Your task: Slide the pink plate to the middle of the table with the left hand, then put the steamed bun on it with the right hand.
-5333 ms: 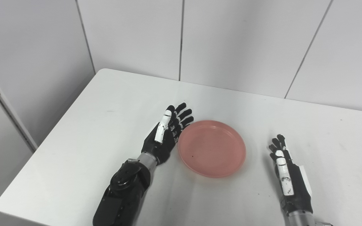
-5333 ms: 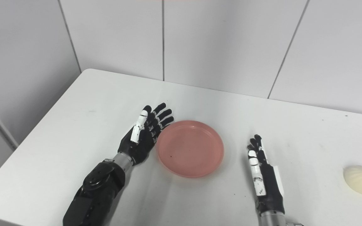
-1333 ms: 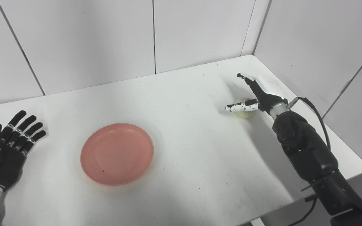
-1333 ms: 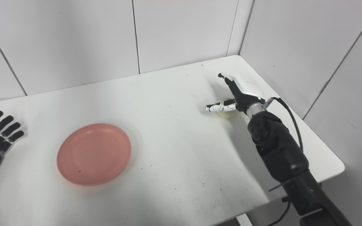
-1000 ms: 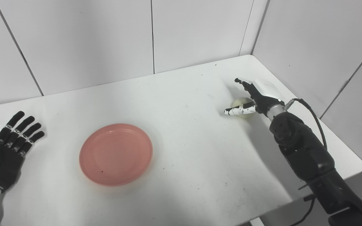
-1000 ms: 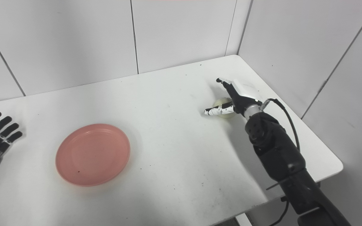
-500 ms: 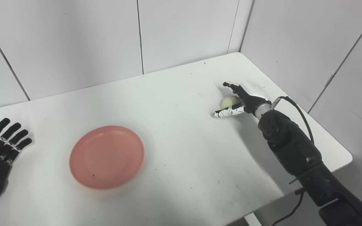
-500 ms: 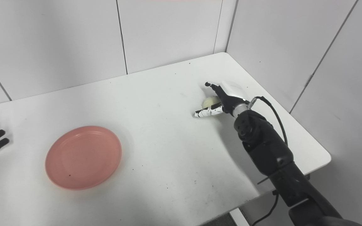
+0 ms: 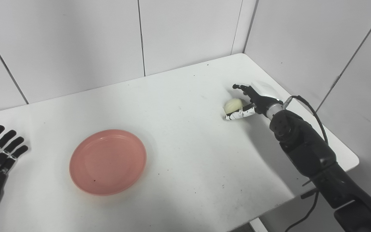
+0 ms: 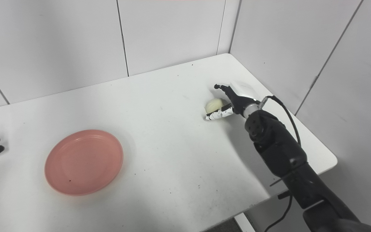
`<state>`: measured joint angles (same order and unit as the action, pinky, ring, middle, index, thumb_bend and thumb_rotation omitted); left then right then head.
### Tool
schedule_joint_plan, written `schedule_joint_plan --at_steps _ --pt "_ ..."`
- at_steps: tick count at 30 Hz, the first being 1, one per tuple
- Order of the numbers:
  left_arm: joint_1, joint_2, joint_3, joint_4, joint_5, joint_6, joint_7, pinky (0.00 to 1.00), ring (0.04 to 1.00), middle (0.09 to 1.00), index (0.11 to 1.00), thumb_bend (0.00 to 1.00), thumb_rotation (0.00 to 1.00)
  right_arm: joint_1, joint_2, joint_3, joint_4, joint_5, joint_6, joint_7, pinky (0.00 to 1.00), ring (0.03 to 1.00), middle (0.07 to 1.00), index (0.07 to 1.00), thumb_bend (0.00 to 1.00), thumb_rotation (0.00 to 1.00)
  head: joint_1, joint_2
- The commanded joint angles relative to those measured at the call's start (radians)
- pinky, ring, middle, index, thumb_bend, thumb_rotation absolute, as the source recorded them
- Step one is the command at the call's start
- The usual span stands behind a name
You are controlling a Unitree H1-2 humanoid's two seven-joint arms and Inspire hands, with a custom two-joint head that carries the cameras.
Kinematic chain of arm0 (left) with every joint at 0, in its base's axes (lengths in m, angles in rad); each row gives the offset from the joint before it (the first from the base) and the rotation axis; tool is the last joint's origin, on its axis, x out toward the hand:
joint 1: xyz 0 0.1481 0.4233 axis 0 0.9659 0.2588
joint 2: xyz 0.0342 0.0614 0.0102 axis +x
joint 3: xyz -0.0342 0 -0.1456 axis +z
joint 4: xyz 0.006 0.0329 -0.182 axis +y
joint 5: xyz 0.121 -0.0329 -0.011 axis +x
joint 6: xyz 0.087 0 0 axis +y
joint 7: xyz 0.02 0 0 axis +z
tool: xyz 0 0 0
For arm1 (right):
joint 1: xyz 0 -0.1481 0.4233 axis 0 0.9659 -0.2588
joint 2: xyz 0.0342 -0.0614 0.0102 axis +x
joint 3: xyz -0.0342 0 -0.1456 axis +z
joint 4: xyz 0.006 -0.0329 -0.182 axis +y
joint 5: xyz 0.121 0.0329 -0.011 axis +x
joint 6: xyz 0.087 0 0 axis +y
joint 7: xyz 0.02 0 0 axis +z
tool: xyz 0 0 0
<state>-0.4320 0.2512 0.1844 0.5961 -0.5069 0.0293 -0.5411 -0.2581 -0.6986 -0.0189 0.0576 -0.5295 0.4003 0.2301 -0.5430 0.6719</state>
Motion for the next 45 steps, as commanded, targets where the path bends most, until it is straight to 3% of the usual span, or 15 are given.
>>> schedule_joint_plan --at_steps 1,4,5,8,9,10,11,13,31,37,45 --pt "0.120 -0.015 -0.014 0.053 0.026 0.091 0.033 0.77 0.793 0.816 0.823 0.60 0.84 -0.030 -0.042 -0.023 -0.011 0.006 -0.012 -0.015 0.68 0.805 0.858 0.823 0.94 0.25 0.001 -0.001" --pt "0.122 -0.014 -0.016 0.047 0.026 0.093 0.029 0.78 0.795 0.817 0.823 0.60 0.84 -0.035 -0.039 -0.024 -0.009 0.007 0.007 -0.014 0.67 0.790 0.846 0.811 0.91 0.21 0.002 0.001" --pt "0.123 -0.014 -0.017 0.043 0.026 0.093 0.029 0.78 0.800 0.822 0.828 0.60 0.85 -0.037 -0.033 -0.027 -0.012 0.008 0.017 -0.016 0.64 0.761 0.830 0.787 0.89 0.15 0.002 0.001" --pt "0.127 -0.015 -0.019 0.030 0.028 0.097 0.032 0.80 0.812 0.832 0.840 0.61 0.85 -0.037 -0.026 -0.034 -0.008 0.019 0.001 -0.029 0.49 0.574 0.658 0.679 0.78 0.01 0.004 0.002" --pt "0.129 -0.016 -0.020 0.025 0.029 0.097 0.035 0.80 0.812 0.833 0.840 0.61 0.85 -0.038 -0.028 -0.033 0.001 0.023 -0.014 -0.032 0.49 0.569 0.652 0.672 0.77 0.01 0.004 0.002" --pt "0.130 -0.015 -0.021 0.021 0.031 0.098 0.037 0.80 0.811 0.834 0.842 0.61 0.85 -0.040 -0.030 -0.031 0.008 0.025 -0.022 -0.032 0.49 0.559 0.620 0.566 0.62 0.07 0.004 0.002" --pt "0.131 -0.016 -0.021 0.018 0.030 0.100 0.038 0.80 0.810 0.833 0.842 0.61 0.85 -0.043 -0.032 -0.027 0.016 0.025 -0.027 -0.032 0.49 0.553 0.605 0.530 0.57 0.10 0.005 0.003" --pt "0.132 -0.016 -0.021 0.015 0.028 0.103 0.038 0.80 0.811 0.832 0.839 0.61 0.85 -0.052 -0.033 -0.017 0.032 0.021 -0.027 -0.032 0.44 0.507 0.518 0.495 0.54 0.02 0.005 0.003" --pt "0.125 -0.018 -0.016 0.036 0.022 0.102 0.031 0.78 0.805 0.830 0.839 0.60 0.86 -0.094 -0.014 0.020 0.129 0.028 -0.117 -0.105 0.36 0.441 0.448 0.530 0.52 0.00 0.016 0.003" --pt "0.120 -0.022 -0.020 0.052 0.023 0.091 0.023 0.78 0.805 0.831 0.834 0.61 0.87 -0.067 -0.033 0.002 0.026 0.033 -0.107 -0.102 0.39 0.459 0.458 0.518 0.52 0.00 0.033 0.000" --pt "0.130 -0.033 -0.030 0.029 0.026 0.087 0.028 0.78 0.808 0.831 0.838 0.60 0.88 -0.058 -0.057 -0.012 -0.211 0.028 -0.048 -0.013 0.38 0.433 0.450 0.530 0.52 0.00 0.067 -0.006"
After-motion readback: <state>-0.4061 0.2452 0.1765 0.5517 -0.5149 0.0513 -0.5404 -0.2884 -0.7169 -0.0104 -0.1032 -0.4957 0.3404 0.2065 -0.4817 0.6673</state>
